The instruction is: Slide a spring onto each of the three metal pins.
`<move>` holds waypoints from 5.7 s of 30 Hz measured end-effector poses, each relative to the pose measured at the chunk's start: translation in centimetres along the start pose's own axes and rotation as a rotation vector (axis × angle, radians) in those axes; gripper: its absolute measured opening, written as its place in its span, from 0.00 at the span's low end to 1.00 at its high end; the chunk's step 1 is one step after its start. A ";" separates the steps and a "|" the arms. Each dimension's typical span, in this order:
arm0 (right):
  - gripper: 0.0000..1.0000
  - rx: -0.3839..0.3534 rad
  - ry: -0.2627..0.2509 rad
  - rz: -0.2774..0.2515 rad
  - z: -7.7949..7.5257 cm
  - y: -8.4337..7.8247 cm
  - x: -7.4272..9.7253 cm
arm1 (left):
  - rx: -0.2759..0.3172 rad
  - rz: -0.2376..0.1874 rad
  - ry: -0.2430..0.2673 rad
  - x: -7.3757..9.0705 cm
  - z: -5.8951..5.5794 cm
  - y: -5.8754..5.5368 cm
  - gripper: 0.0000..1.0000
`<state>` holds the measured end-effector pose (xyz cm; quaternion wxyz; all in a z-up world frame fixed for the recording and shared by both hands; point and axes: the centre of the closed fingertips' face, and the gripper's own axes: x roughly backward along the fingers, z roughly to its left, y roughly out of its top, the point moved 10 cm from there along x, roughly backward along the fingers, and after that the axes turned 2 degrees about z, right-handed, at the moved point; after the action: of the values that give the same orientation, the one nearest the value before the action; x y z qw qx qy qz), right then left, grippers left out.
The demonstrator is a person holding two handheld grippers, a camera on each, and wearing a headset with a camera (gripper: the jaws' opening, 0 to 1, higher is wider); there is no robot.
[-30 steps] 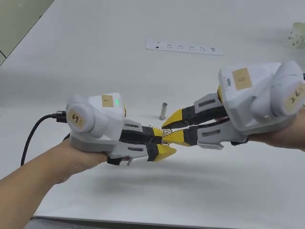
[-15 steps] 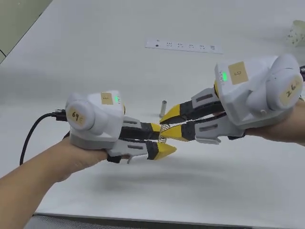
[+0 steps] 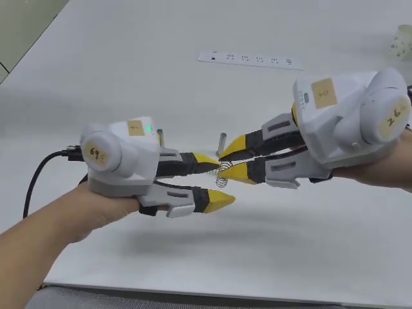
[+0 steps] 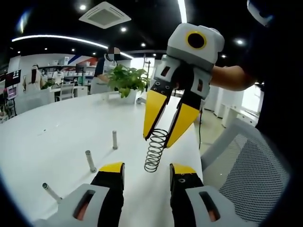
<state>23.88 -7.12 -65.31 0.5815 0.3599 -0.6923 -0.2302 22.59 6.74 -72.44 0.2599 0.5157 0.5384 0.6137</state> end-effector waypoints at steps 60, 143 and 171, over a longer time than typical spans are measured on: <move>0.07 -0.019 -0.113 0.046 -1.6 -2.3 2.3 | 0.079 0.016 0.334 7.9 3.3 -3.1 0.98; 0.07 -0.264 -0.292 0.174 -9.2 -10.3 3.7 | 0.132 0.003 0.422 11.1 4.0 -4.2 0.98; 0.07 -0.298 -0.273 0.205 -8.7 -11.8 2.5 | 0.128 -0.002 0.424 11.1 4.0 -3.8 0.98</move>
<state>34.90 -15.65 -70.53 0.5494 0.1633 -0.7560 -0.3162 21.68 19.15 -72.52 0.1085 0.3901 0.6195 0.6726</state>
